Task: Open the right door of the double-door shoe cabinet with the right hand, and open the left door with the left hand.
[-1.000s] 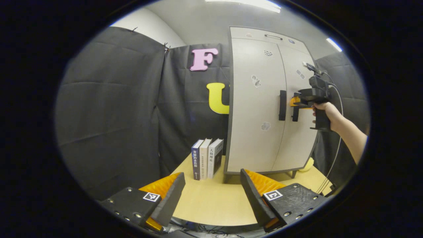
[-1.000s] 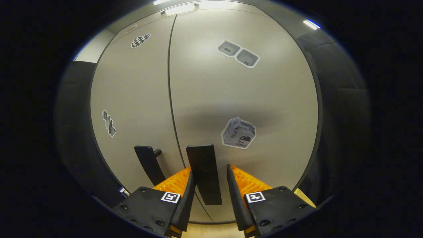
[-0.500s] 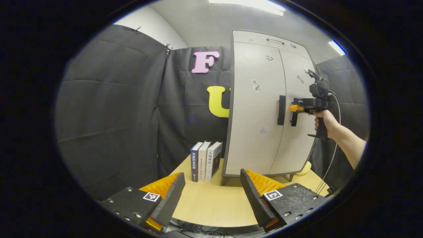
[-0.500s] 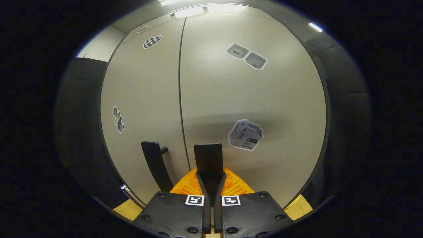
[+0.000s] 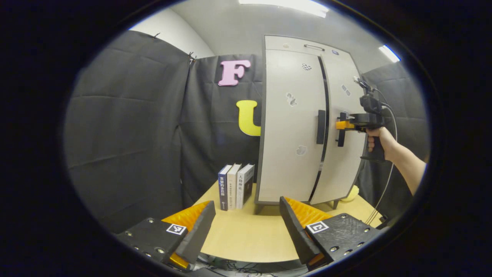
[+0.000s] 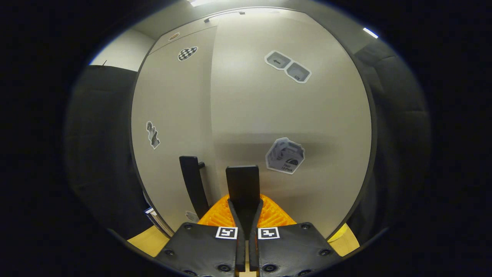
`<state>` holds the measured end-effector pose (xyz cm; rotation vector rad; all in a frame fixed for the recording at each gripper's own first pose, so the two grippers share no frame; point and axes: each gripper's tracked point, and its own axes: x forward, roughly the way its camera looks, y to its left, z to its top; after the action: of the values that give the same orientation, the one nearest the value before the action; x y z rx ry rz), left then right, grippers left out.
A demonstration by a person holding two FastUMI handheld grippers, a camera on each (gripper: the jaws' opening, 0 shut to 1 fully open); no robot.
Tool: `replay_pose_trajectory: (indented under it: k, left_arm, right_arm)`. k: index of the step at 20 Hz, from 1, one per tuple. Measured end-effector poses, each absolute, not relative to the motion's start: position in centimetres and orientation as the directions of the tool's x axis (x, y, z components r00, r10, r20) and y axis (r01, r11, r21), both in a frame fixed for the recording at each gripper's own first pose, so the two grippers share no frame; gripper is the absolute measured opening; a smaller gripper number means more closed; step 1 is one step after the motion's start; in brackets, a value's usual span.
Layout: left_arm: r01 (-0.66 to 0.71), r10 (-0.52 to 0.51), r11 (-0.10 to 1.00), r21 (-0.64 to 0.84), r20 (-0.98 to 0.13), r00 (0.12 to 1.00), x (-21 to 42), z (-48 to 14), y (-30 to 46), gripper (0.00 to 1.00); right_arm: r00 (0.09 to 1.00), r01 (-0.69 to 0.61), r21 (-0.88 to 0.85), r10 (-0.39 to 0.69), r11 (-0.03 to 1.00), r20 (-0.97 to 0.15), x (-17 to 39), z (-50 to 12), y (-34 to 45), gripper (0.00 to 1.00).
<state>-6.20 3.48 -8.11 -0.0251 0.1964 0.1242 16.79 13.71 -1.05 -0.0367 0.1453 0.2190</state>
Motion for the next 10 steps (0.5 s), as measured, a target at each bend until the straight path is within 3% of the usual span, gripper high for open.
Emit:
replay_pose_trajectory:
  k: [10]
  left_arm:
    - [-0.108,0.102,0.994,-0.015,-0.218,0.971,-7.1,-9.1,1.6,0.98]
  right_arm:
    - [0.945,-0.292,-0.007,0.287,0.956,-0.153,12.9,-0.8,11.6,0.05]
